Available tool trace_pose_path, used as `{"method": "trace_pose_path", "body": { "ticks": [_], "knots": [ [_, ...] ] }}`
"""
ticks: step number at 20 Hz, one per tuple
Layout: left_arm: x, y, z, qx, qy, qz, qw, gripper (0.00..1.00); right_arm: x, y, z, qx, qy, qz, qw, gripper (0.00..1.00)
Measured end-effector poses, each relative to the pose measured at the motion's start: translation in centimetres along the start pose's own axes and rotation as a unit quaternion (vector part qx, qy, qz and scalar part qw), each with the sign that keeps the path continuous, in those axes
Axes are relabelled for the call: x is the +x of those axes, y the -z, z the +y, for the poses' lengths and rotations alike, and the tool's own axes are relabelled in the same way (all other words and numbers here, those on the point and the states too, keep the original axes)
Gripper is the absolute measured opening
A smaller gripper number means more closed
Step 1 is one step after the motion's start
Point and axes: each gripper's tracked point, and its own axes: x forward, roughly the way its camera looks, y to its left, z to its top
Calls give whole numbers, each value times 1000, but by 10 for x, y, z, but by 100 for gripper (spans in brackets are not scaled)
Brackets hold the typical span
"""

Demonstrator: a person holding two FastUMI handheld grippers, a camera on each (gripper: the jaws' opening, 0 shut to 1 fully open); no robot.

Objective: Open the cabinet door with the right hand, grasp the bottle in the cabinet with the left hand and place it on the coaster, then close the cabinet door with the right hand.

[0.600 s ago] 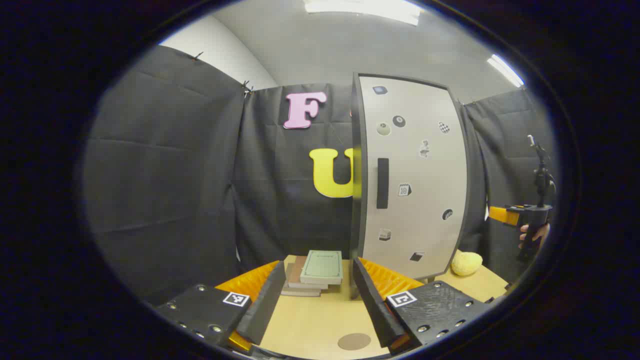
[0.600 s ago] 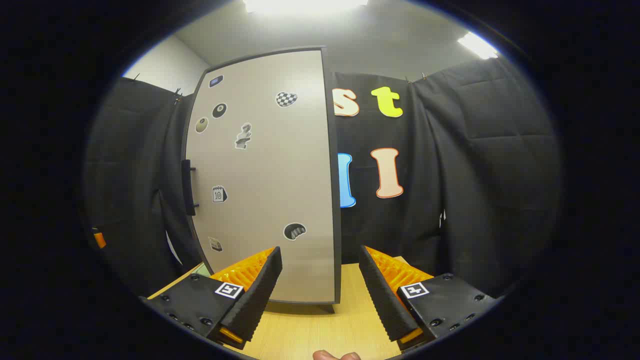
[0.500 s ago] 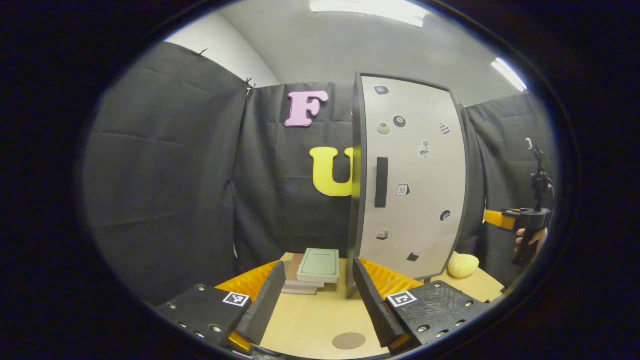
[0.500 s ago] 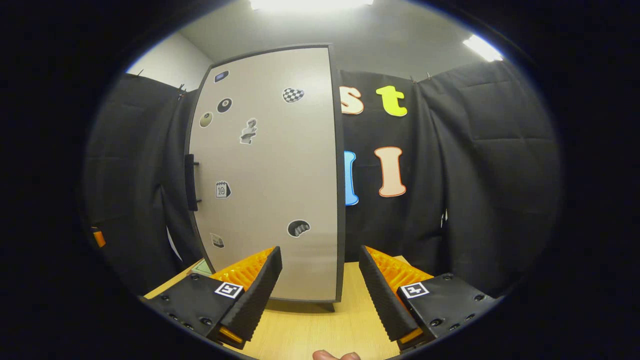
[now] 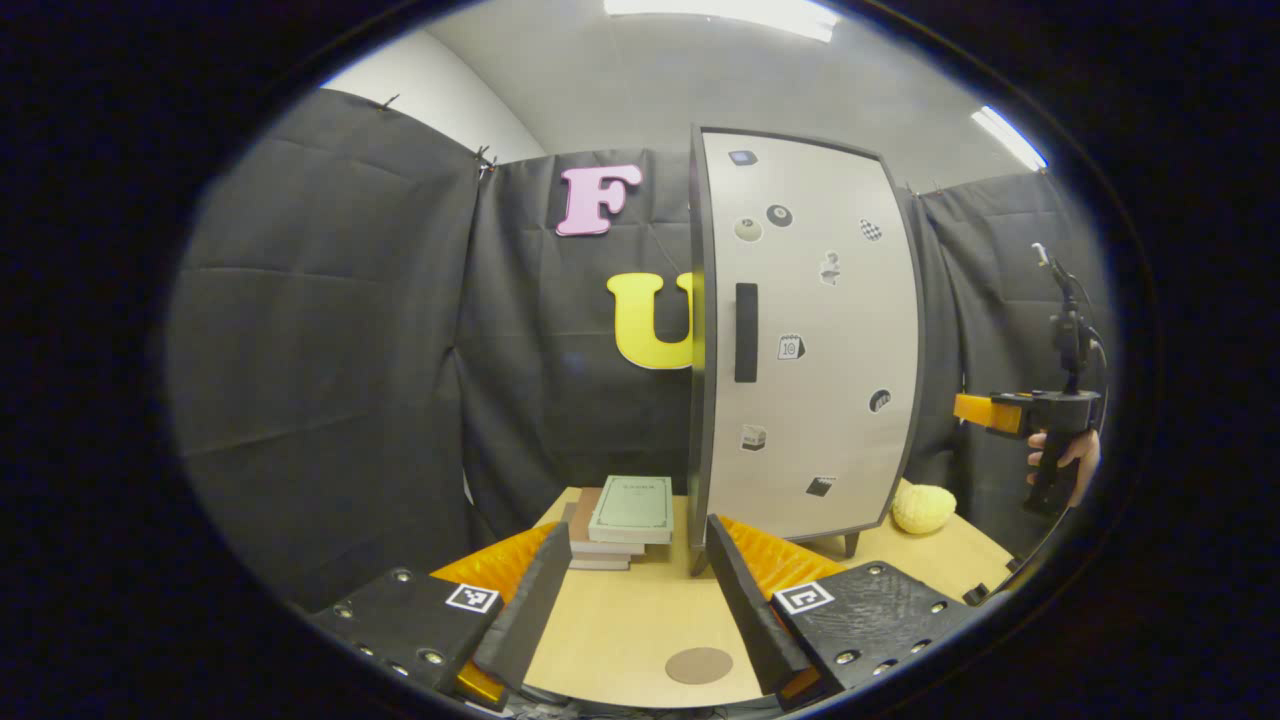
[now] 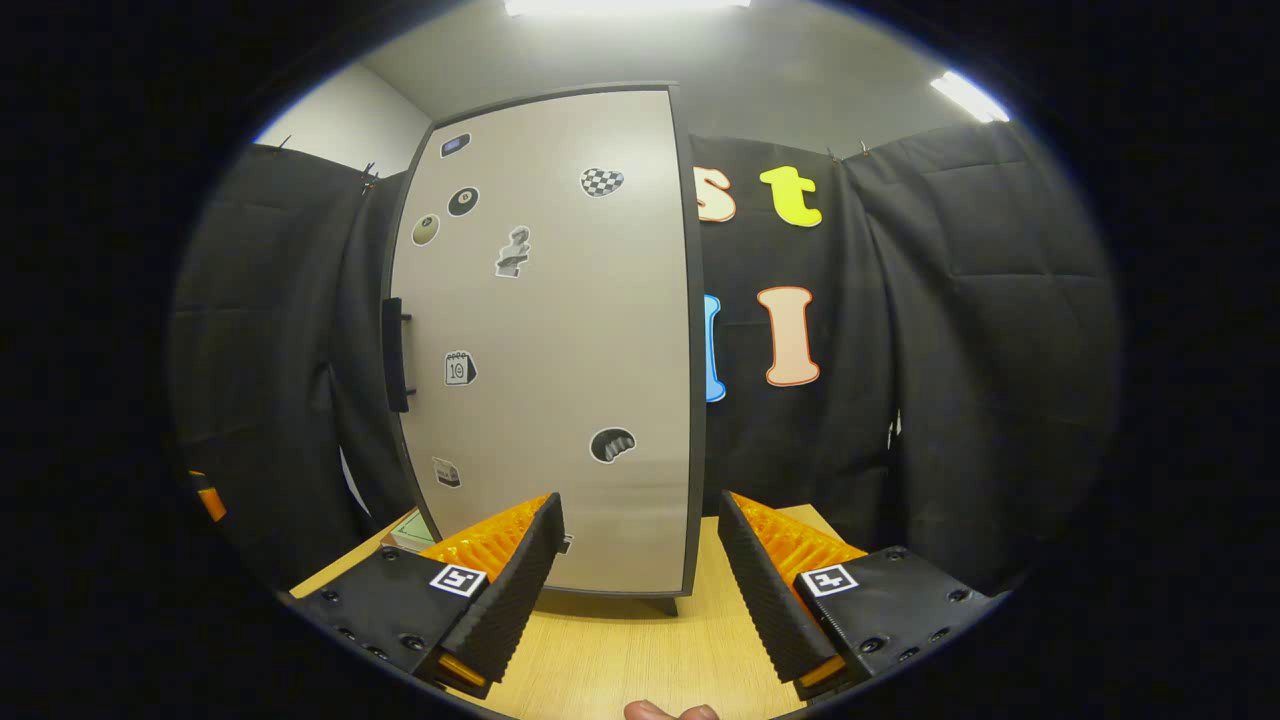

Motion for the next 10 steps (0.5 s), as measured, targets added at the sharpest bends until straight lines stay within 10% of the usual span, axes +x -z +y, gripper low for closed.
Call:
{"method": "trace_pose_path", "body": {
  "ticks": [10],
  "knots": [
    [-30, 29, 27, -32, -38, 1, 999, 82, 3, -21, 59, 6, -56, -14, 998, 98]
  ]
}}
